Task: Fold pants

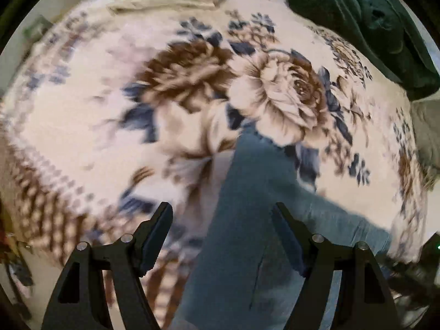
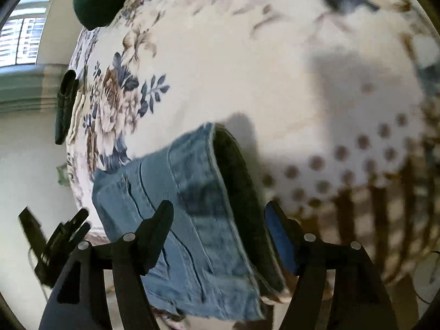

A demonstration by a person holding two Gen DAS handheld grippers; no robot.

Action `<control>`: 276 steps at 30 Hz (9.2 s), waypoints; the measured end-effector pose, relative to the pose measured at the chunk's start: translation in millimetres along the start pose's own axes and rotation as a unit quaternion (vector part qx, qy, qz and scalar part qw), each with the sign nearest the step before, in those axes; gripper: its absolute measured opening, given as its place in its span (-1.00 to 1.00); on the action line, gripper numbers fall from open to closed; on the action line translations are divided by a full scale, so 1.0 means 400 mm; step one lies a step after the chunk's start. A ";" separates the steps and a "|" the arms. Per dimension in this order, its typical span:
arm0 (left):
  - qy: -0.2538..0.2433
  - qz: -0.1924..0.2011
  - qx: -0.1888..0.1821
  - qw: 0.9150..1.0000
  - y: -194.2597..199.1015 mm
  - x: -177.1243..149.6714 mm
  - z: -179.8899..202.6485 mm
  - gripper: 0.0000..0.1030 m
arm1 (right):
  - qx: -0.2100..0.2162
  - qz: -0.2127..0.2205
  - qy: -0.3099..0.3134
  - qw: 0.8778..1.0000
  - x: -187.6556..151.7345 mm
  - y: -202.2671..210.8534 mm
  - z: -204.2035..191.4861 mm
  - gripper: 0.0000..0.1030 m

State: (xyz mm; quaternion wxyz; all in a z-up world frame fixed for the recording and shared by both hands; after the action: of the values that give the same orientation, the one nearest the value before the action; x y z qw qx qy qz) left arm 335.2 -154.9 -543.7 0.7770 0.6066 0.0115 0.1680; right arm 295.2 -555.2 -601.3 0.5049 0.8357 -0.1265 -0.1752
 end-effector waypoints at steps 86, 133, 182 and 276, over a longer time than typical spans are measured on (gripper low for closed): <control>0.094 -0.085 -0.247 0.961 -0.130 -0.213 -0.101 0.66 | 0.261 -0.031 -0.064 0.963 -0.315 -0.176 0.082 0.60; 0.039 0.101 -0.295 0.949 0.342 1.002 -0.459 -0.57 | 0.200 0.120 0.090 0.968 0.225 -0.047 -1.357 -0.34; -0.108 0.174 0.077 0.976 0.617 0.942 -0.539 0.79 | -0.235 0.312 0.227 0.892 0.017 0.261 -1.635 1.00; -0.119 0.346 0.054 0.929 1.482 0.233 -0.422 0.99 | -0.144 0.465 0.272 0.830 -1.069 1.195 -1.542 1.00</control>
State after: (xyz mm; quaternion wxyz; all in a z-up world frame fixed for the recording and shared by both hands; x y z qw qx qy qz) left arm 239.3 152.2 -9.8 0.6322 0.6294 -0.2832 0.3521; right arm 150.3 -115.0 158.1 0.6549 0.6100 -0.3311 0.2988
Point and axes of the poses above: each gripper's, at about its wrist camera, not at the fingertips, and y roughly against the way its jaws point, z to its right, x to its top, the point moved 4 cm from there along -y, roughly the way its jaws point, and after that the axes turned 8 degrees about -x, right-handed, at the moved point
